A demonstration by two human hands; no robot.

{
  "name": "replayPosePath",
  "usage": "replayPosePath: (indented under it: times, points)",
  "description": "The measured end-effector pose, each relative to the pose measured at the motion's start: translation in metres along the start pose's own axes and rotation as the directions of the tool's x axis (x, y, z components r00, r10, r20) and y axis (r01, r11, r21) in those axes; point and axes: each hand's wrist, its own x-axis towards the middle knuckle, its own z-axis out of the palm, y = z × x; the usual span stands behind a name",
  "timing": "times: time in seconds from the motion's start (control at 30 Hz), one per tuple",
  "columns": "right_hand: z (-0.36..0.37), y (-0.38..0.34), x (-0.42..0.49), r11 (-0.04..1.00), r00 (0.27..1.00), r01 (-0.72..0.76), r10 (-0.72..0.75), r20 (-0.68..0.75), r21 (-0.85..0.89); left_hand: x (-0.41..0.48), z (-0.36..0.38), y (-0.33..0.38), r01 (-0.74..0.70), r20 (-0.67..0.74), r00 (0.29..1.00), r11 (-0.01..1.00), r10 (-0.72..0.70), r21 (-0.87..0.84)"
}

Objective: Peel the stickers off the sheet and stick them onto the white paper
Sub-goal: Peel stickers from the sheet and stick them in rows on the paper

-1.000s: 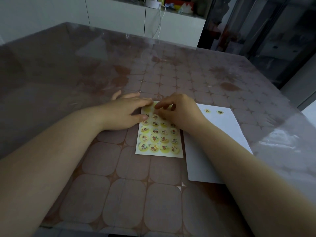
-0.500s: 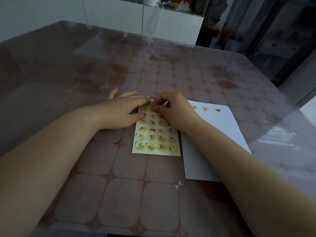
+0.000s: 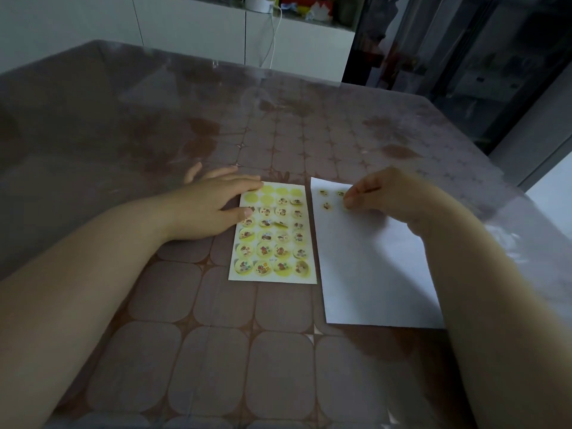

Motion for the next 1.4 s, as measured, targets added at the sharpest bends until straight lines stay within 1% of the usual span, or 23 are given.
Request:
replayPosePath:
  times: [0.2,0.3,0.5,0.7,0.77,0.87,0.93,1.03,1.1,1.3,1.4]
  points:
    - [0.006,0.000,0.003,1.000,0.999,-0.026,0.026,-0.029,-0.015,0.000,0.000,-0.001,0.004,-0.009,1.000,1.000,-0.004,0.002]
    - [0.009,0.000,0.004,0.999,0.999,-0.003,0.001,-0.041,-0.047,-0.001,-0.001,0.001,0.001,-0.008,1.000,1.000,-0.001,-0.002]
    - [0.010,0.005,0.012,0.998,0.993,-0.022,0.016,-0.114,-0.055,-0.003,-0.002,0.003,-0.003,-0.013,1.000,1.000,0.003,-0.012]
    - [0.014,0.005,0.013,0.989,0.993,0.026,-0.043,-0.113,-0.149,-0.004,-0.002,0.003,-0.010,-0.016,1.000,1.000,0.009,-0.025]
    - [0.018,0.001,0.010,0.976,0.982,0.109,-0.136,-0.134,-0.189,-0.004,-0.002,0.003,-0.012,-0.016,1.000,1.000,0.011,-0.022]
    - [0.036,-0.015,0.004,0.916,0.927,0.336,-0.363,-0.097,-0.218,-0.004,-0.002,0.003,-0.018,-0.025,1.000,1.000,0.018,-0.024]
    - [0.050,-0.024,0.001,0.887,0.904,0.394,-0.422,-0.072,-0.241,-0.004,-0.002,0.003,-0.017,-0.032,0.999,1.000,0.017,-0.021]
    - [0.064,-0.027,0.001,0.880,0.902,0.384,-0.422,-0.092,-0.280,-0.003,-0.002,0.004,-0.013,-0.035,0.999,1.000,0.013,-0.012]
    - [0.067,-0.027,0.003,0.884,0.901,0.380,-0.420,-0.110,-0.272,-0.003,-0.002,0.005,-0.006,-0.026,1.000,1.000,0.006,-0.001]
    - [0.072,-0.028,0.003,0.935,0.932,0.339,-0.349,-0.101,-0.106,-0.002,-0.001,0.006,0.002,0.000,1.000,1.000,-0.002,0.023]
    - [0.069,-0.026,0.004,0.940,0.935,0.334,-0.340,-0.098,-0.070,-0.002,0.000,0.005,0.001,-0.002,1.000,1.000,-0.001,0.025]
